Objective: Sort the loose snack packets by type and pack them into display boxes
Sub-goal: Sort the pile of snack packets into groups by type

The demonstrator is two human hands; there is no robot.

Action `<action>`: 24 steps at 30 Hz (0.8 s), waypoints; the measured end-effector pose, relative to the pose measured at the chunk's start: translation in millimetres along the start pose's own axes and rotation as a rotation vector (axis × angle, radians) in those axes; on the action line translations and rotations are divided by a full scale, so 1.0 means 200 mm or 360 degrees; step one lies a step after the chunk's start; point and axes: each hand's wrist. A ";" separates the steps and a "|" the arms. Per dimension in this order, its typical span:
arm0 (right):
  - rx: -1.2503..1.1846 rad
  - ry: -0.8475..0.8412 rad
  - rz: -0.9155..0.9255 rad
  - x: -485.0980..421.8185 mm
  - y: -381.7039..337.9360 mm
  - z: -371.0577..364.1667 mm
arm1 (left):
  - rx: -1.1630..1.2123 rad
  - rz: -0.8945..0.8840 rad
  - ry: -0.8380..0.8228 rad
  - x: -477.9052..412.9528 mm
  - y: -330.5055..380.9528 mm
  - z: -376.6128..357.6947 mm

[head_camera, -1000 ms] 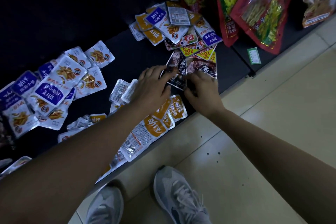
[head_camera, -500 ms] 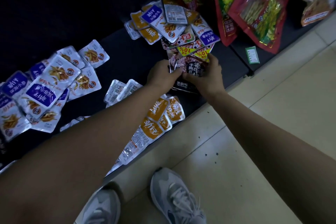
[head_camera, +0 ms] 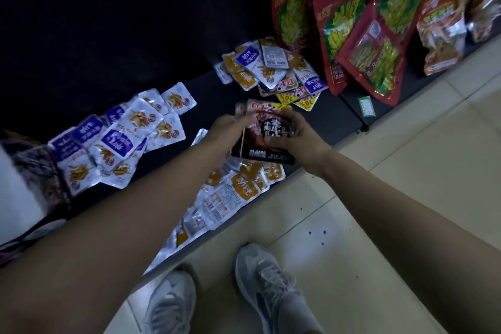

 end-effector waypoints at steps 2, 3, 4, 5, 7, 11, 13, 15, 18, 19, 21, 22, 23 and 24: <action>0.0203 -0.0132 0.0026 0.06 -0.07 -0.10 | 0.0186 0.0105 -0.0008 0.11 -0.01 0.11; 0.0313 -0.0190 0.0042 0.08 -0.11 -0.15 | 0.0250 0.0108 0.0021 0.16 -0.02 0.17; 0.0424 -0.0244 0.0060 0.10 -0.14 -0.21 | 0.0303 0.0109 0.0069 0.20 -0.03 0.23; 0.0510 -0.0299 0.0077 0.13 -0.18 -0.26 | 0.0367 0.0122 0.0105 0.24 -0.04 0.28; 0.0610 -0.0387 0.0113 0.17 -0.24 -0.38 | 0.0503 0.0143 0.0158 0.34 -0.05 0.40; 0.0851 -0.0560 0.0198 0.27 -0.34 -0.61 | 0.0706 0.0162 0.0285 0.59 -0.08 0.60; 0.1007 -0.0662 0.0197 0.32 -0.35 -0.75 | 0.0701 0.0161 0.0365 0.73 -0.15 0.68; 0.1180 -0.0789 0.0184 0.39 -0.33 -0.88 | 0.0683 0.0174 0.0482 0.85 -0.26 0.75; 0.1379 -0.0965 0.0183 0.47 -0.26 -1.07 | 0.0630 0.0181 0.0655 1.02 -0.45 0.86; 0.1391 -0.0992 0.0163 0.50 -0.24 -1.12 | 0.0610 0.0208 0.0700 1.08 -0.51 0.89; 0.1390 -0.0993 0.0109 0.54 -0.19 -1.23 | 0.0603 0.0201 0.0775 1.17 -0.62 0.96; 0.1388 -0.0997 0.0075 0.55 -0.17 -1.28 | 0.0600 0.0215 0.0809 1.20 -0.66 1.00; 0.1380 -0.1017 0.0037 0.56 -0.14 -1.32 | 0.0597 0.0229 0.0889 1.24 -0.71 1.04; 0.1380 -0.1047 0.0006 0.57 -0.12 -1.36 | 0.0620 0.0267 0.0968 1.27 -0.76 1.08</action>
Point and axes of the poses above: each hand's wrist, its own x-axis away from the middle knuckle, its own z-axis out of the back of the hand, y = z × x, and after that the axes turned 2 degrees about x, right-handed
